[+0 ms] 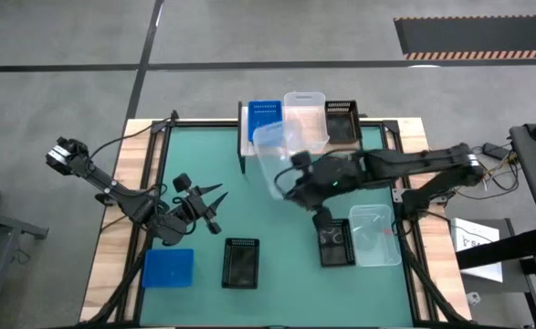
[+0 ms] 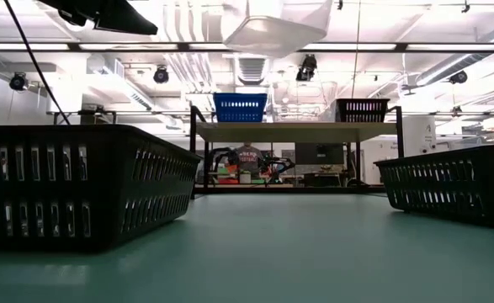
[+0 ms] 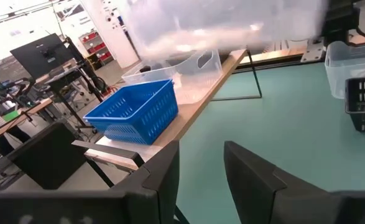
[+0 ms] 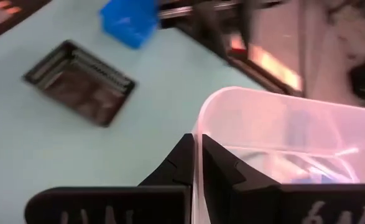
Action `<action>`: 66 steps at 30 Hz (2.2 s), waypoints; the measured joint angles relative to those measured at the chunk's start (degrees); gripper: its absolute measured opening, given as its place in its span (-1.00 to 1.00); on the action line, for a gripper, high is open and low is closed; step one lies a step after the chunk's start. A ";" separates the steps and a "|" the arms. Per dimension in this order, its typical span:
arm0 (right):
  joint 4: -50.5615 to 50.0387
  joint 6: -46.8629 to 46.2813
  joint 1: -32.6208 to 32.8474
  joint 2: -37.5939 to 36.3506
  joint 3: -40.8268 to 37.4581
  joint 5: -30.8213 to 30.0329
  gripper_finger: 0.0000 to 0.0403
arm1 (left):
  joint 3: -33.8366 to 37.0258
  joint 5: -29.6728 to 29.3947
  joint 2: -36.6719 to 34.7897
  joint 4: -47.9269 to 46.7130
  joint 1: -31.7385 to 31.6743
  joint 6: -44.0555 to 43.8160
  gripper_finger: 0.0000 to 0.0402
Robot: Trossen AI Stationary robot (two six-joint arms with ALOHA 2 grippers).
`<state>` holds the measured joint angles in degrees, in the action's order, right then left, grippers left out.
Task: Stack baskets on shelf by color
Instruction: Stack the left transparent bin on the transparent bin on the shelf
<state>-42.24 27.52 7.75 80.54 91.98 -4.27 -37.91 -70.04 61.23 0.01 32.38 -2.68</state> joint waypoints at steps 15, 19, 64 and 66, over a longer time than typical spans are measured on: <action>-0.52 -1.63 -25.68 -3.22 0.00 9.39 -0.96 | 0.00 0.00 -0.04 0.00 0.00 0.27 -0.45; -0.96 -1.42 -31.26 -1.57 0.00 13.10 -0.96 | 0.00 0.00 -0.04 0.00 0.00 0.31 -0.45; -5.44 1.06 -36.13 2.09 2.08 16.55 -0.96 | 0.07 0.00 -0.04 -0.01 0.01 0.09 -0.45; -6.08 1.03 -36.13 2.09 2.21 16.74 -0.96 | 0.07 0.00 -0.04 0.00 0.00 0.09 -0.45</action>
<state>-48.31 28.56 -28.38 82.63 94.19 12.47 -37.85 -70.04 61.19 0.01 32.38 -2.59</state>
